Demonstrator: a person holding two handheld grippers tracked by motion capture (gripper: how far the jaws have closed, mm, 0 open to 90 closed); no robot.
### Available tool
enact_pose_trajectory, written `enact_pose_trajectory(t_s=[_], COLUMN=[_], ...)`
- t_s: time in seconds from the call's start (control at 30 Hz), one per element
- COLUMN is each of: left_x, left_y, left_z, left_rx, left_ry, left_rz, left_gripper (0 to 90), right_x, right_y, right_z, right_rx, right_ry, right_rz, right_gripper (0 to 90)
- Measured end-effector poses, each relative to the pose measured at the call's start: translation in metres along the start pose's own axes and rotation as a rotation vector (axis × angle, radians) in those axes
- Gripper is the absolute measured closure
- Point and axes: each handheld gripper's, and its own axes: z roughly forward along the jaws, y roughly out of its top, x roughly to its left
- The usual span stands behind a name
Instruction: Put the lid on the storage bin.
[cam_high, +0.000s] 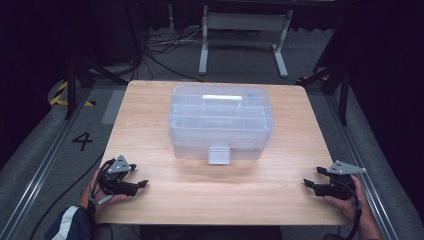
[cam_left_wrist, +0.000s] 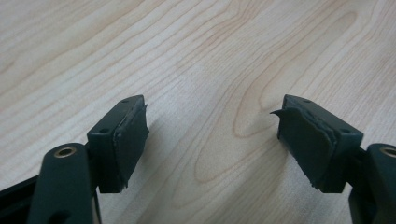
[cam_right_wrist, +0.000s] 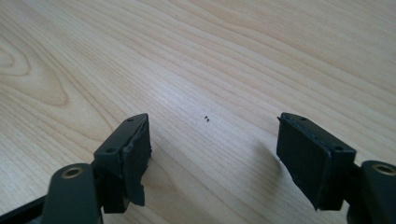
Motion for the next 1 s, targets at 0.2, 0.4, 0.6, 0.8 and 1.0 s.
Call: enact_pose_trajectory(t_s=[0.2, 0.4, 0.6, 0.8, 1.0], left_x=[-0.0004, -0.0012, -0.0016, -0.0014, -0.0014], left_y=[-0.0010, -0.0015, -0.0012, -0.0010, -0.0010], left_z=[0.0003, -0.0002, 0.0004, 0.0006, 0.0006], left_rx=[-0.009, -0.007, -0.004, -0.001, -0.001], left_ry=[0.005, 0.011, 0.002, -0.005, -0.005], left_rz=[0.000, -0.007, -0.004, -0.003, -0.003], left_gripper=[21.1, 20.8, 18.7, 17.3, 17.3], right_x=[-0.0036, -0.0037, -0.0034, -0.0035, -0.0037], right_y=[-0.0024, -0.0025, -0.0023, -0.0019, -0.0014], right_z=[0.0016, 0.0016, 0.0019, 0.0024, 0.0030], right_rx=[-0.004, -0.003, -0.002, -0.003, -0.003], right_ry=[0.024, 0.025, 0.019, 0.011, 0.007], right_rz=[0.045, 0.044, 0.047, 0.052, 0.056], right_gripper=[22.2, 22.1, 21.6, 21.5, 21.5])
